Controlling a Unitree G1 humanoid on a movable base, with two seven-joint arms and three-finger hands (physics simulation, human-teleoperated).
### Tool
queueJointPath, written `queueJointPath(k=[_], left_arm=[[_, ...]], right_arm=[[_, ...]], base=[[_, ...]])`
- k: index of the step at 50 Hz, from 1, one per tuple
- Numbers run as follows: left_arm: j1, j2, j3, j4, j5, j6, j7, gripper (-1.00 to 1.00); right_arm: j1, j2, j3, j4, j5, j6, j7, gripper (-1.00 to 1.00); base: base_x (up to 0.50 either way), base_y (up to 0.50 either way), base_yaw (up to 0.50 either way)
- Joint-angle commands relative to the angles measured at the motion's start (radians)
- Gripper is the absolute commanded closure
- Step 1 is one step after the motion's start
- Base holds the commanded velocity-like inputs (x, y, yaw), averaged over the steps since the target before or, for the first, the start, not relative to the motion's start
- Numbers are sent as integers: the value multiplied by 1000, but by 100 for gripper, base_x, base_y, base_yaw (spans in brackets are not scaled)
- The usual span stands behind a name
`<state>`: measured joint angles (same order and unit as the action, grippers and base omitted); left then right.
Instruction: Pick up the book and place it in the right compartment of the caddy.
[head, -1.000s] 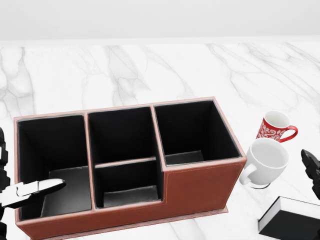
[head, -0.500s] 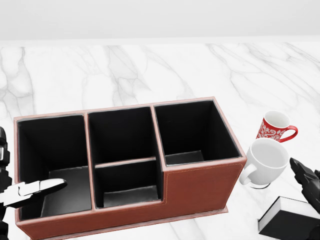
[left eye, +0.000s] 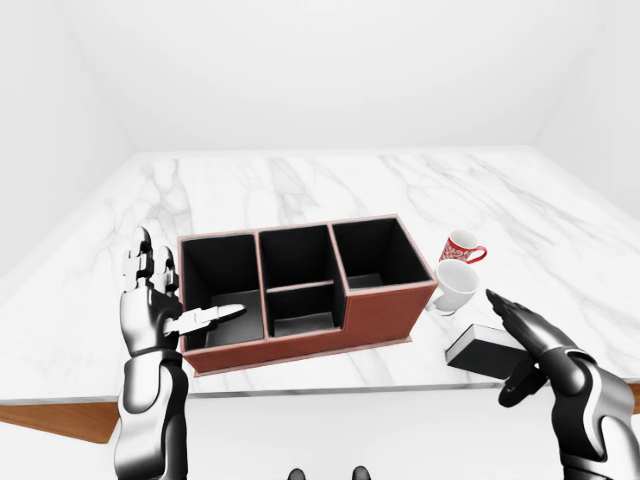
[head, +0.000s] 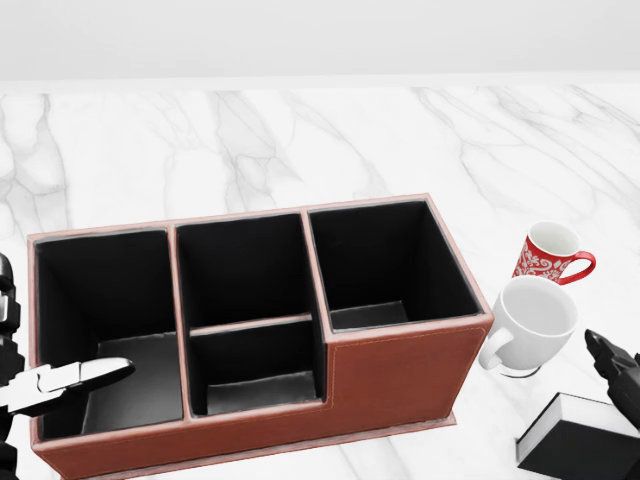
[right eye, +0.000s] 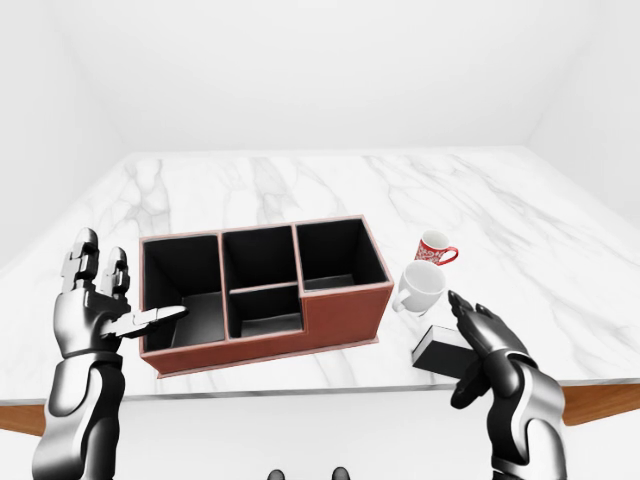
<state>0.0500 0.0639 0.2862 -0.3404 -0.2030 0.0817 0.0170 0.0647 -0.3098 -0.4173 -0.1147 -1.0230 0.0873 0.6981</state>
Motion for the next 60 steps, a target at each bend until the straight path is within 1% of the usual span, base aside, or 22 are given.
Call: queueJointPath(k=[1,10,12,20,23,24,28,29,30,31,35,42,44,51,55,56,57,60], left_arm=[[3,-6,-10,-8,1,6,11,-100],[-2,-5,-10,3,2,3,11,-100],[-3,-4,-9,11,1,-3,9,-100],[1,-5,-10,2,1,2,10,-100],[1,-5,-10,4,1,0,9,-100],[1,-5,-10,-2,1,5,11,-100],[0,-5,-10,-1,2,6,12,-100],[0,-5,-10,1,2,4,11,-100],[0,-6,-11,1,2,4,11,-100],[-1,-5,-11,3,3,3,11,-100],[1,-5,-11,-1,2,5,11,-100],[0,-6,-10,3,2,1,10,-100],[0,-5,-10,-3,1,6,12,-100],[-2,-5,-9,2,1,6,11,-100],[0,-6,-11,0,3,5,11,-100],[0,-6,-10,6,3,0,10,-100],[0,-5,-10,8,4,1,11,-100],[-1,-5,-11,6,3,2,11,-100]], right_arm=[[-5,-7,3,35,-24,0,0,-100],[-17,-11,25,89,-34,0,0,-100],[-15,-9,30,99,-34,0,-2,-100],[-29,-14,71,244,-2,0,-91,-100],[-32,-20,86,269,7,0,-93,-100],[-33,-21,90,275,9,0,-96,-100],[-35,-28,107,353,35,0,-137,-100],[-44,-31,106,365,48,0,-154,2],[-44,-33,108,365,51,0,-156,73],[-31,-34,110,326,48,0,-129,100],[-34,-34,114,340,55,0,-143,100],[-27,-31,116,310,47,0,-124,100],[-27,-30,115,305,45,0,-119,100],[-21,-25,100,240,33,0,-92,100],[-25,-22,74,151,17,0,-67,100],[-34,-32,57,76,10,0,-23,100],[-38,-31,50,48,3,0,-1,100],[-57,-35,29,-74,-39,0,0,100]], base=[[0,0,0],[0,0,0],[0,0,0],[0,0,0],[0,0,0],[0,0,0],[0,0,0],[0,0,0],[0,0,0],[0,0,0],[0,0,0],[0,0,0],[0,0,0],[0,0,0],[0,0,0],[0,0,0],[0,0,0],[0,0,0]])
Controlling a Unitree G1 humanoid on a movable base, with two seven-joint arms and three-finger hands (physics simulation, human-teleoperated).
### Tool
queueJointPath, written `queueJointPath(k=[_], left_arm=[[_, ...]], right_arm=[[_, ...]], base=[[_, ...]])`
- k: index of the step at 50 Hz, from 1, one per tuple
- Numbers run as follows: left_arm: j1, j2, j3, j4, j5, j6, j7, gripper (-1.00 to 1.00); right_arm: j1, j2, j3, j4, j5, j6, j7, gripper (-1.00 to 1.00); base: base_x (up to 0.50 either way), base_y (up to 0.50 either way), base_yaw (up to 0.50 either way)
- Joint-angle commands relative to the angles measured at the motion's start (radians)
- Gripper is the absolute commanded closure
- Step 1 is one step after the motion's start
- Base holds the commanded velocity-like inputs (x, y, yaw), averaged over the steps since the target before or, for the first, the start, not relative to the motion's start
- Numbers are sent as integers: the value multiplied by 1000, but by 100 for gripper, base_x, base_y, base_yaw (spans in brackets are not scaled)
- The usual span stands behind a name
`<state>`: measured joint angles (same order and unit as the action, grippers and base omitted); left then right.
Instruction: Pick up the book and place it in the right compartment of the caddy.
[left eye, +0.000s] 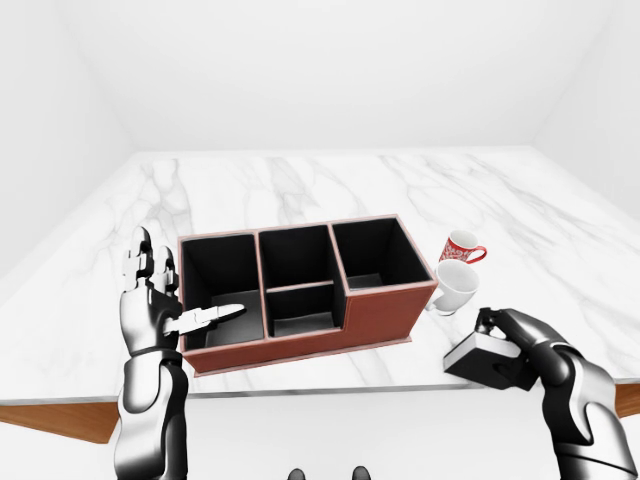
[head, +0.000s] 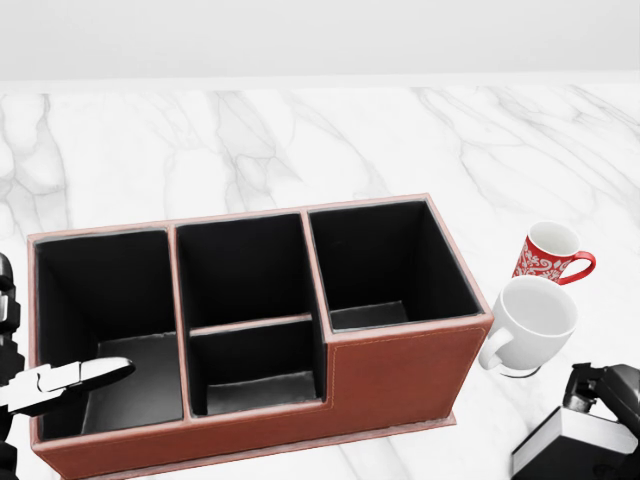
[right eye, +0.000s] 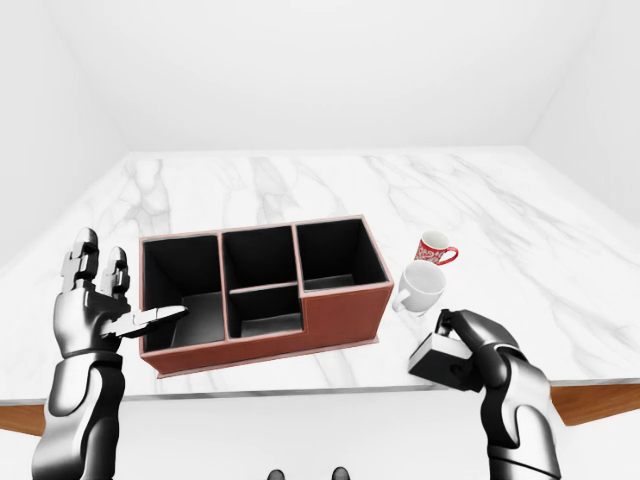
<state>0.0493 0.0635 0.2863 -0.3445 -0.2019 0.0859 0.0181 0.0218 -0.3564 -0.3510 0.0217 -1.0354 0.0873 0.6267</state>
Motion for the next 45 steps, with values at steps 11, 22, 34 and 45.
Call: queueJointPath(k=[11,22,34,45], left_arm=[[0,-4,-12,15,2,-7,10,-100],[-2,-3,-14,26,3,-15,8,-100],[-3,-3,-13,28,2,-16,8,-100],[1,-4,-15,18,2,-10,9,-100]], right_arm=[[-138,-30,-95,-489,-142,0,71,100],[-467,-165,-13,-537,-254,0,71,100],[-822,-140,150,-352,-288,0,71,100],[-898,-21,237,-175,-298,0,71,100]], base=[[0,0,0],[0,0,0],[0,0,0],[0,0,0]])
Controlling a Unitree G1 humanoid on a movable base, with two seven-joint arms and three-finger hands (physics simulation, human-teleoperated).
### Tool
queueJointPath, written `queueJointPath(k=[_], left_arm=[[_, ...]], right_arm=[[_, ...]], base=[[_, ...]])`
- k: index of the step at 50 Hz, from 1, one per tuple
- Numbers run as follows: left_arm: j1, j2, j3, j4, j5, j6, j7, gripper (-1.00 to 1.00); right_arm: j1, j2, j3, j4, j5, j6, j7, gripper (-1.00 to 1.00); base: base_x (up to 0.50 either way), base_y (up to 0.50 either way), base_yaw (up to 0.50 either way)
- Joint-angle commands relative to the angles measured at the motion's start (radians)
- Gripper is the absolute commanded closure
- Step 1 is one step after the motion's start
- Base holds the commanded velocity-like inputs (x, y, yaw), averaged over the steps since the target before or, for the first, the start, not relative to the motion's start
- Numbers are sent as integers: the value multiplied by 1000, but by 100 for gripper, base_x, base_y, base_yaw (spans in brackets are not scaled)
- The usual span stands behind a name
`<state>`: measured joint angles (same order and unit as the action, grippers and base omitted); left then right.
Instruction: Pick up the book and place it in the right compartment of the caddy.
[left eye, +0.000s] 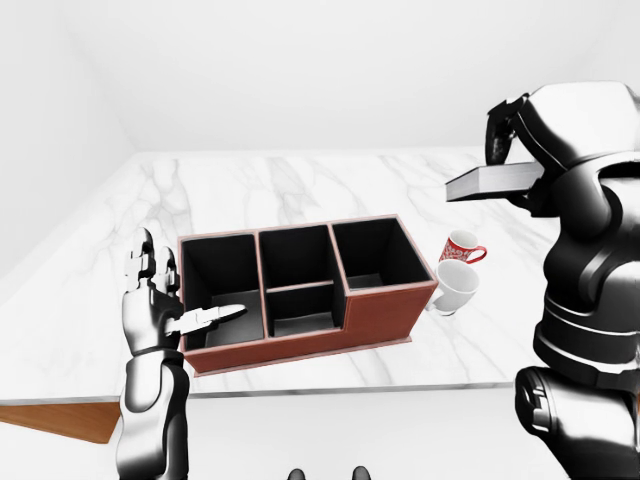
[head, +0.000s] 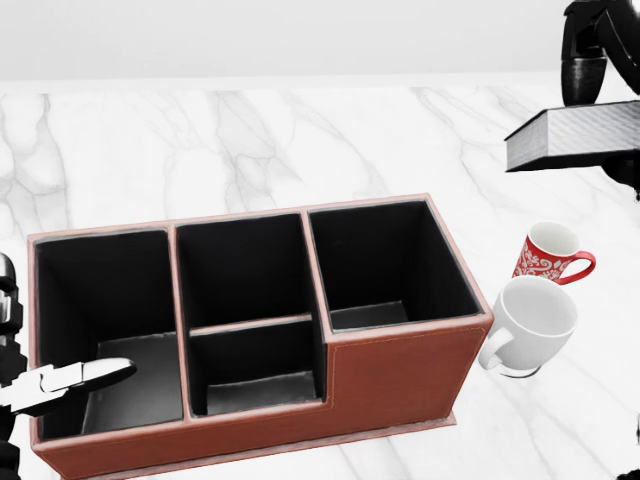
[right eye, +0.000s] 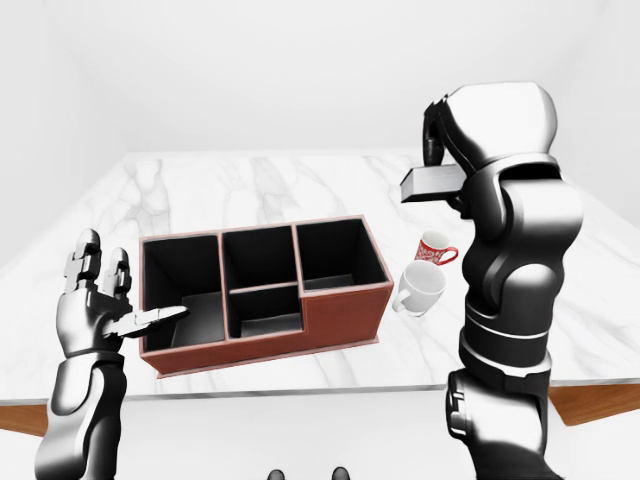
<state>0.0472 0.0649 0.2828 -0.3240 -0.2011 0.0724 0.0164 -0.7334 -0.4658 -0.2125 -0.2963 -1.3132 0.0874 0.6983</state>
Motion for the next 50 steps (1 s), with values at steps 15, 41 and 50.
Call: queueJointPath(k=[15,41,50], left_arm=[[1,-6,-12,-11,2,13,13,-100],[1,-7,-13,0,1,4,11,-100],[-1,-5,-13,9,1,-2,10,-100]], right_arm=[[-181,252,188,263,-87,0,0,100],[-241,299,221,476,-42,0,0,100],[-248,312,229,460,-53,0,0,100]], base=[[0,0,0],[0,0,0],[0,0,0]])
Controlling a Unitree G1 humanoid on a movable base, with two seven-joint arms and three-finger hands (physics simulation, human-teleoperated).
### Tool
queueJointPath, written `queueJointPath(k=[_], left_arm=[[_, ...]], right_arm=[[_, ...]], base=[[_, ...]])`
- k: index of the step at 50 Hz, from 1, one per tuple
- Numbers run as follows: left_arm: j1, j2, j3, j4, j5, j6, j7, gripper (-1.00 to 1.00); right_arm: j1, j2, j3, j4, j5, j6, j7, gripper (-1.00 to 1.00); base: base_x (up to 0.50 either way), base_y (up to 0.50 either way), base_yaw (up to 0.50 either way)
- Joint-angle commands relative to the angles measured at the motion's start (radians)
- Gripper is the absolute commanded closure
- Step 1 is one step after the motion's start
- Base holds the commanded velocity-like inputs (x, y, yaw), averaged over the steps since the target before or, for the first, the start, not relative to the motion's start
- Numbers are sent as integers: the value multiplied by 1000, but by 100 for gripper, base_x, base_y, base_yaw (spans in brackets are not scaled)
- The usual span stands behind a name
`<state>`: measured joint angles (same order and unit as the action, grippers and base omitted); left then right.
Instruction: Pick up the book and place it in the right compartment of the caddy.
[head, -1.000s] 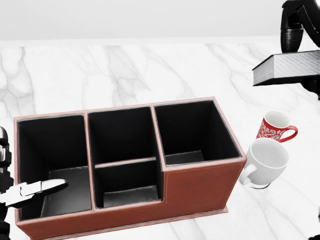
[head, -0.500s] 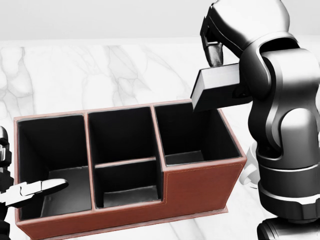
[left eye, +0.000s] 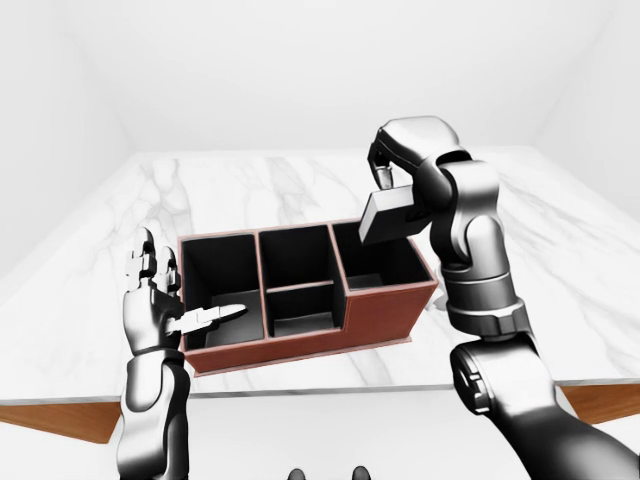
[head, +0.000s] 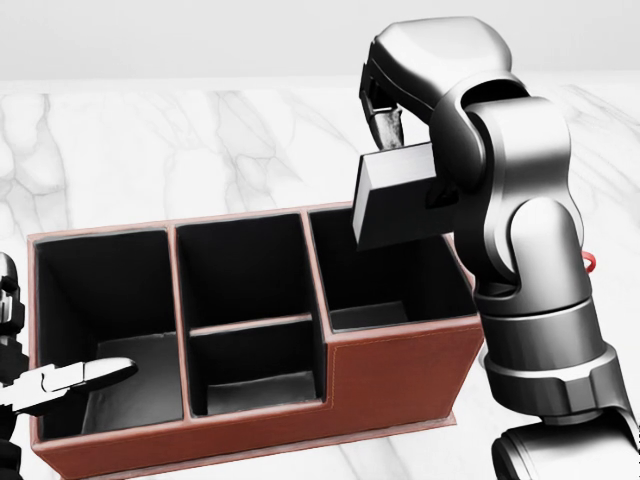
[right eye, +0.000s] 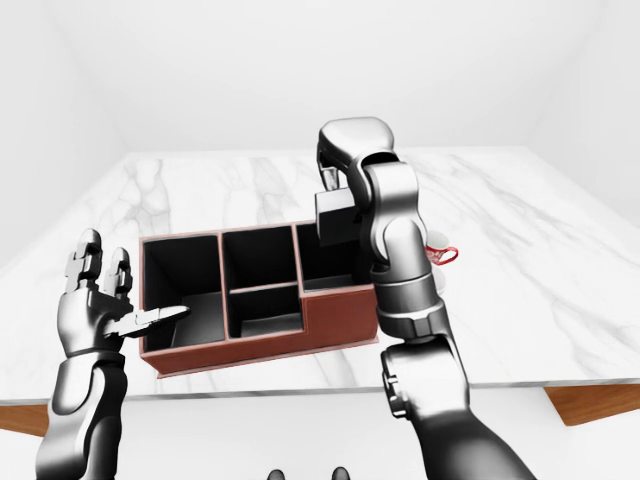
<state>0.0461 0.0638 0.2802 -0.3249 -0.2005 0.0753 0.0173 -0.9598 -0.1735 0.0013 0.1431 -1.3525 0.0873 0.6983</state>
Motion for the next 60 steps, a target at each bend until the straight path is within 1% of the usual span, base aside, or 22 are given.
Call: queueJointPath(k=[1,5,8,10,13,20,21,25,29,31,33,34,35,50,56,60], left_arm=[[0,-4,-10,9,0,-3,10,-100],[-1,-4,-10,12,0,-6,10,-100],[-2,-4,-11,21,0,-14,9,-100],[-1,-4,-11,24,0,-18,8,-100],[0,-3,-11,22,-1,-16,9,-100],[1,-4,-12,27,0,-22,8,-100],[2,-4,-13,25,0,-21,8,-100],[3,-4,-11,7,-2,-5,11,-100],[4,-5,-11,4,-2,-2,11,-100],[7,-6,-10,4,-2,-6,9,-100],[7,-6,-10,2,-2,-4,9,-100],[5,-6,-10,-3,-2,3,11,-100],[6,-6,-9,-5,-2,4,11,-100],[2,-4,-7,10,-3,-6,9,-100],[6,-5,-7,-3,-5,2,10,-100],[6,-6,-8,-4,-3,2,10,-100]], right_arm=[[-29,20,15,19,-16,0,0,100],[-55,32,22,-5,-37,0,0,100],[-69,38,23,-22,-50,0,0,100],[-67,44,24,-34,-57,0,0,100],[-56,53,25,-48,-63,0,0,100],[-58,70,30,-60,-71,0,0,100],[-56,71,32,-62,-75,0,0,100],[-39,84,35,-65,-78,0,0,100],[-30,90,36,-57,-75,0,0,100],[-24,92,37,-47,-72,0,0,100],[-18,95,39,-45,-72,0,0,100],[-15,96,39,-40,-71,0,0,100],[-10,95,41,-35,-73,0,0,100],[32,86,39,28,-52,0,0,100],[50,88,42,30,-46,0,0,100],[59,88,43,31,-45,0,0,100]], base=[[0,0,0],[0,0,0],[0,0,0],[0,0,0],[0,0,0],[0,0,0],[0,0,0],[0,0,0],[0,0,0],[0,0,0],[0,0,0],[0,0,0],[0,0,0],[0,0,0],[0,0,0],[0,0,0]])
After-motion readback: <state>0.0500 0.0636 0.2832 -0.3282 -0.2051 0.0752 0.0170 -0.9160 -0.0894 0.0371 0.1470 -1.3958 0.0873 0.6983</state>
